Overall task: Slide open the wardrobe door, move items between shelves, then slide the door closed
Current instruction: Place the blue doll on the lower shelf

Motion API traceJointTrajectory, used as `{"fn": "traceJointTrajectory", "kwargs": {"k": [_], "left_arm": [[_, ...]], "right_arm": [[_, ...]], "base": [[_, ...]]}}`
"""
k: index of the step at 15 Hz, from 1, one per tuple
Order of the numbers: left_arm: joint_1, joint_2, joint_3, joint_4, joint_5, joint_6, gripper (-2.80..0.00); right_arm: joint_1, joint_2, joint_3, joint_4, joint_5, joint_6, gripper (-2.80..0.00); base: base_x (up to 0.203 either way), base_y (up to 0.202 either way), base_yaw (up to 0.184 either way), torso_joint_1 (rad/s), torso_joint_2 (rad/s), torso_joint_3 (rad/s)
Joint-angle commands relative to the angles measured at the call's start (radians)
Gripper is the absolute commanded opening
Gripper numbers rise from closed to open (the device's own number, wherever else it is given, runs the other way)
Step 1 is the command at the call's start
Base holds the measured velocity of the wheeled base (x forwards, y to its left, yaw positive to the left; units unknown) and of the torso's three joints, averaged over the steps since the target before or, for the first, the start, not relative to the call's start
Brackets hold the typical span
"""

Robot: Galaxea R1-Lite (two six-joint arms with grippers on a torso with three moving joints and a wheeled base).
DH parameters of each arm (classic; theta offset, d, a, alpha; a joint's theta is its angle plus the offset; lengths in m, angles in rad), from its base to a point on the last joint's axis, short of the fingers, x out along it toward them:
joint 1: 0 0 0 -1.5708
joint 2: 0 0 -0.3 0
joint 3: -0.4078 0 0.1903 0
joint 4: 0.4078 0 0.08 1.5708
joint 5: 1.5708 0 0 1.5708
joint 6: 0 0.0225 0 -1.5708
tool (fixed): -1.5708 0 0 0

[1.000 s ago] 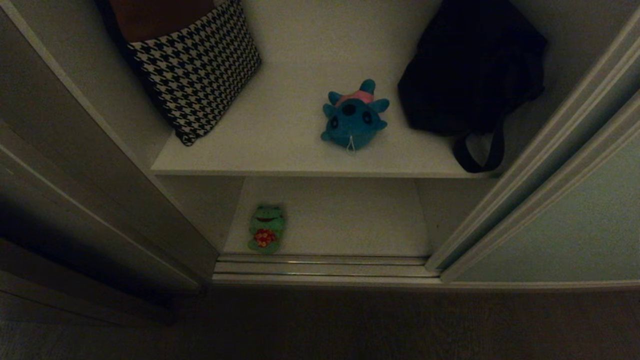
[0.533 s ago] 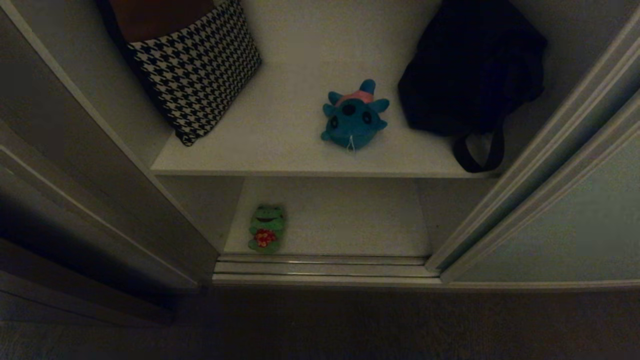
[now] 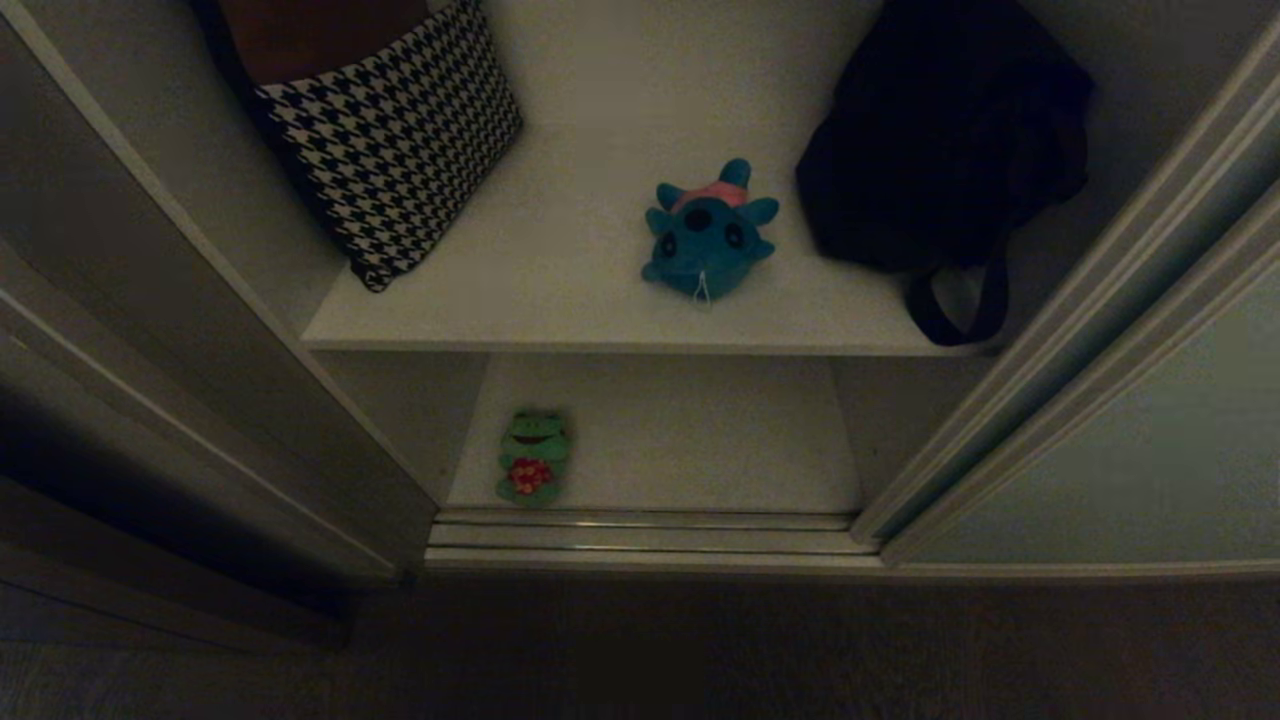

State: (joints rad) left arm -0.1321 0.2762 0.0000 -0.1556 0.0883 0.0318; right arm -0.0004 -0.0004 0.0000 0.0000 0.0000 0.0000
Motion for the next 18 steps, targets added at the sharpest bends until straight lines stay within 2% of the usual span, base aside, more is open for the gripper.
{"fn": "traceJointTrajectory", "kwargs": {"k": [1,2,4,6,7,9,10,12,13,15,16,18], "left_arm": [[0.000,0.006,0.001,-0.015,0.000,-0.022,-2.80],[0.000,0.005,0.000,-0.053,-0.001,-0.034,-2.80],[0.000,0.006,0.000,-0.040,-0.003,-0.040,-2.80],[0.000,0.006,0.001,0.055,-0.034,-0.052,-2.80],[0.000,0.005,0.002,0.106,-0.080,-0.061,-2.80],[0.000,0.005,0.000,0.120,-0.087,-0.072,-2.80],[0.000,0.006,-0.003,0.086,-0.086,-0.066,-2.80],[0.000,0.005,-0.041,-0.054,-0.084,-0.066,-2.80],[0.000,0.006,-0.085,-0.074,-0.084,-0.066,-2.80],[0.000,0.011,-0.230,-0.039,-0.087,-0.062,-2.80],[0.000,0.026,-0.321,0.018,-0.096,-0.059,-2.80],[-0.001,0.129,-0.491,0.133,-0.171,-0.054,-2.80]], "right_arm": [[0.000,0.000,0.000,0.000,0.000,0.000,-2.80],[0.000,0.000,0.000,0.000,0.000,0.000,-2.80],[0.000,0.000,0.000,0.000,0.000,0.000,-2.80],[-0.001,0.000,0.000,0.000,0.000,0.000,-2.80],[-0.001,0.000,0.000,0.000,0.000,0.000,-2.80],[0.000,-0.001,0.000,0.000,0.000,0.000,-2.80],[0.000,-0.001,0.000,0.000,0.000,0.000,-2.80],[0.000,0.000,0.000,0.000,0.000,0.000,-2.80],[0.000,-0.001,0.000,0.000,0.000,0.000,-2.80],[0.000,0.000,0.000,0.000,0.000,0.000,-2.80],[0.000,-0.001,0.000,0.000,0.000,0.000,-2.80],[0.000,-0.001,0.000,0.000,0.000,0.000,-2.80]], "base": [[0.000,0.000,0.000,0.000,0.00,0.000],[0.000,0.000,0.000,0.000,0.00,0.000],[0.000,0.000,0.000,0.000,0.00,0.000],[0.000,0.000,0.000,0.000,0.00,0.000],[0.000,0.000,0.000,0.000,0.00,0.000],[0.000,0.000,0.000,0.000,0.00,0.000],[0.000,0.000,0.000,0.000,0.00,0.000],[0.000,0.000,0.000,0.000,0.00,0.000],[0.000,0.000,0.000,0.000,0.00,0.000],[0.000,0.000,0.000,0.000,0.00,0.000],[0.000,0.000,0.000,0.000,0.00,0.000],[0.000,0.000,0.000,0.000,0.00,0.000]]}}
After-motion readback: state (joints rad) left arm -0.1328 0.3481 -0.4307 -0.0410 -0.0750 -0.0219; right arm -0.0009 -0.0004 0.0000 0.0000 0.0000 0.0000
